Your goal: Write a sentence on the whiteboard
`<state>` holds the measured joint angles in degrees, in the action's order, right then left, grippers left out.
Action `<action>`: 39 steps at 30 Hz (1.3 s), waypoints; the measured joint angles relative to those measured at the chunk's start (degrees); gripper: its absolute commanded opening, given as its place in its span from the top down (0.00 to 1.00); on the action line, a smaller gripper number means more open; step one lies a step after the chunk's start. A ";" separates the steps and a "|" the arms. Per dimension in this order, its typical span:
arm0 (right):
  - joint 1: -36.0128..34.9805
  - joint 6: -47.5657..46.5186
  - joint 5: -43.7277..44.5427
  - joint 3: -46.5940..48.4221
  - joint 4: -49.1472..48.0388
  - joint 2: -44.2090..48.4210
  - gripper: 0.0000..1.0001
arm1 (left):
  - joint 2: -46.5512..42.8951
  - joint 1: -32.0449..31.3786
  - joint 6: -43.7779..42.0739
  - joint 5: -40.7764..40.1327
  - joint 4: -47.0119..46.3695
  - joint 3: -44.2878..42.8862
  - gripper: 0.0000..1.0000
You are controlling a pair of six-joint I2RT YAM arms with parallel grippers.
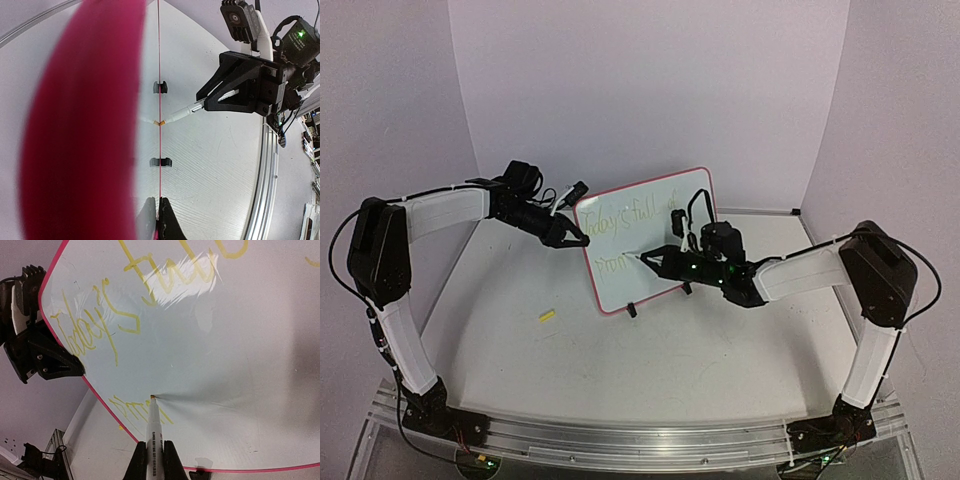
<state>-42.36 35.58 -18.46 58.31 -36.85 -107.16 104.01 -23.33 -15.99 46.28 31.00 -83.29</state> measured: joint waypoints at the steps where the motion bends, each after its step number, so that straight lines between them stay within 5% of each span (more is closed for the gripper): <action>1: -0.02 0.04 0.30 -0.21 -0.13 0.10 1.00 | -0.01 0.00 0.00 0.00 0.00 0.00 1.00; 39: -0.01 0.57 2.36 -4.72 -0.60 0.90 1.00 | -0.06 0.00 0.00 0.00 0.00 0.00 1.00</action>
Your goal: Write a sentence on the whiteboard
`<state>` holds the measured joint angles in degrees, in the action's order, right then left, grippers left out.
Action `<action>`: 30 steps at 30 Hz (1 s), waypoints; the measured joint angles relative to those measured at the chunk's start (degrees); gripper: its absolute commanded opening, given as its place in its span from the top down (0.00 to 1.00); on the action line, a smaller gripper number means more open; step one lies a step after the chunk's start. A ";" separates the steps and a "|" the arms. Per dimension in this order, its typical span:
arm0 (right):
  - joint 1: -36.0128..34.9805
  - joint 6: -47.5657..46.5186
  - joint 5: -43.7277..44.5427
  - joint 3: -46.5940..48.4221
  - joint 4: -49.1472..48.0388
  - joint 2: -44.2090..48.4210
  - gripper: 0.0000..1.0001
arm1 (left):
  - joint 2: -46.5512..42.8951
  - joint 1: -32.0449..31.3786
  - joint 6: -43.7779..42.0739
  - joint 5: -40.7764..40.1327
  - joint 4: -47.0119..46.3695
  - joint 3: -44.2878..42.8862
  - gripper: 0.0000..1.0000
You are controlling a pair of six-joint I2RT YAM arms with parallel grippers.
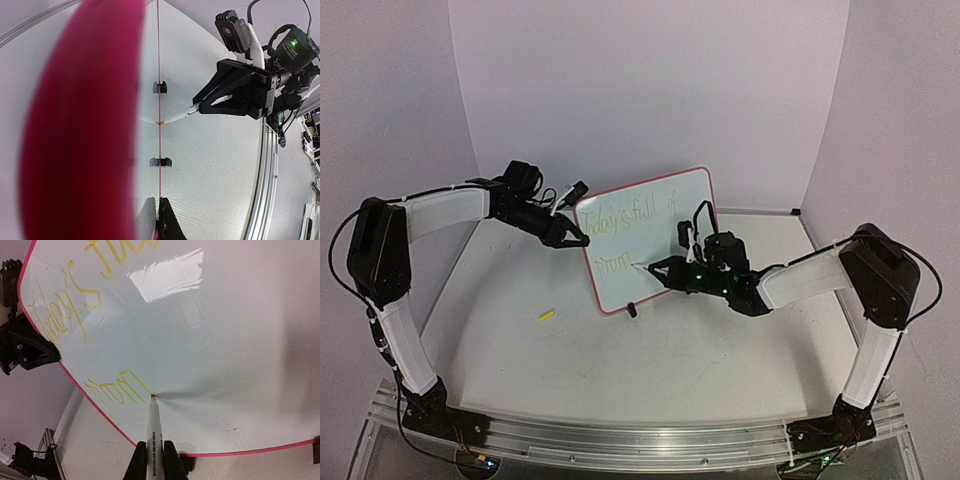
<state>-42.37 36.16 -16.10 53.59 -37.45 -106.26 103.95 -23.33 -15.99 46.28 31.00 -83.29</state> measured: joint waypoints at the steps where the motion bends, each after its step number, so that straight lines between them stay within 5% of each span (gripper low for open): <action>1: 0.02 0.04 0.02 -0.17 0.04 0.00 1.00 | -0.04 -0.04 -0.02 -0.02 0.02 0.00 1.00; 30: 3.45 -3.38 -7.30 0.27 3.80 4.82 1.00 | -0.81 -0.90 -0.35 -1.11 0.44 0.00 1.00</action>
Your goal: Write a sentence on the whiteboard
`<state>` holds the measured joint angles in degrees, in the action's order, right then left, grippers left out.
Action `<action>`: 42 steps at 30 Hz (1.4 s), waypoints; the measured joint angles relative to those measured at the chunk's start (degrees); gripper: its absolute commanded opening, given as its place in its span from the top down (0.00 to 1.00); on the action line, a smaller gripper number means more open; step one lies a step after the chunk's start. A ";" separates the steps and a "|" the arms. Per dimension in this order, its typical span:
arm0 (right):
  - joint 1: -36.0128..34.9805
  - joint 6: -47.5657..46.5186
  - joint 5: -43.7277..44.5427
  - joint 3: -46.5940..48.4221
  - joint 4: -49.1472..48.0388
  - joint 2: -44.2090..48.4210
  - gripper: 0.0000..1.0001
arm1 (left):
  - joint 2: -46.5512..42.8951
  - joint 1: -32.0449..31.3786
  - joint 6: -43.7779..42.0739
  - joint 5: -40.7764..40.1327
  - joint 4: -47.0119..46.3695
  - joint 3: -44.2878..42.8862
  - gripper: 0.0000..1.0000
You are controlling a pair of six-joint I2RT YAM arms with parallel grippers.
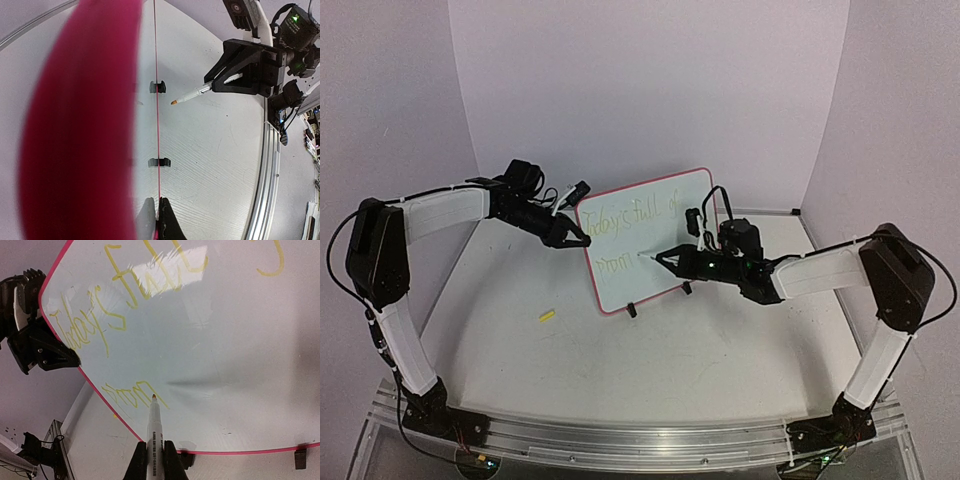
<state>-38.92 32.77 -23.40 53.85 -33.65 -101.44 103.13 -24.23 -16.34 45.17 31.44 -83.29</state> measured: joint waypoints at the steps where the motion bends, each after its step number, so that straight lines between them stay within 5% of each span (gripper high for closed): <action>1: 0.00 0.00 -0.08 0.26 0.12 -0.48 1.00 | 0.00 0.00 0.00 -0.01 0.00 0.00 1.00; 42: -0.28 0.46 0.41 1.29 0.28 -4.33 1.00 | 0.00 0.01 0.06 -0.20 0.02 0.00 1.00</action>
<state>-39.20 33.23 -23.00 55.14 -33.37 -105.77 103.13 -24.22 -16.28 44.97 31.46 -83.29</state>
